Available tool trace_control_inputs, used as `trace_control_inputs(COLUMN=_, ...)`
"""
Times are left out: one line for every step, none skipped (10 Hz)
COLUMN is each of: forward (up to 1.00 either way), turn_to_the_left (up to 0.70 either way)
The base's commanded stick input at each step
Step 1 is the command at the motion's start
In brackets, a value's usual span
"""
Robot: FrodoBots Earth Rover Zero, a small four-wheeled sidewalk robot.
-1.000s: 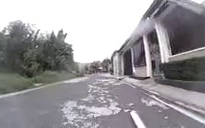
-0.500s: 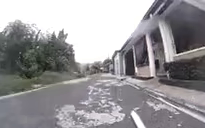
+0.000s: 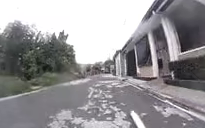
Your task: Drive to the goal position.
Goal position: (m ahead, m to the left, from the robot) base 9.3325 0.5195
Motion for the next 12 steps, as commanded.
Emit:
trace_control_inputs(forward=0.5, turn_to_the_left=-0.5)
trace_control_inputs(forward=0.5, turn_to_the_left=-0.5)
trace_control_inputs(forward=0.5, turn_to_the_left=-0.5)
trace_control_inputs(forward=0.5, turn_to_the_left=-0.5)
trace_control_inputs(forward=0.5, turn_to_the_left=-0.5)
trace_control_inputs(forward=0.5, turn_to_the_left=-0.5)
trace_control_inputs(forward=0.5, turn_to_the_left=-0.5)
trace_control_inputs(forward=0.5, turn_to_the_left=-0.3)
trace_control_inputs(forward=0.5, turn_to_the_left=0.0)
trace_control_inputs(forward=0.5, turn_to_the_left=0.0)
trace_control_inputs(forward=0.5, turn_to_the_left=0.0)
trace_control_inputs(forward=0.5, turn_to_the_left=0.0)
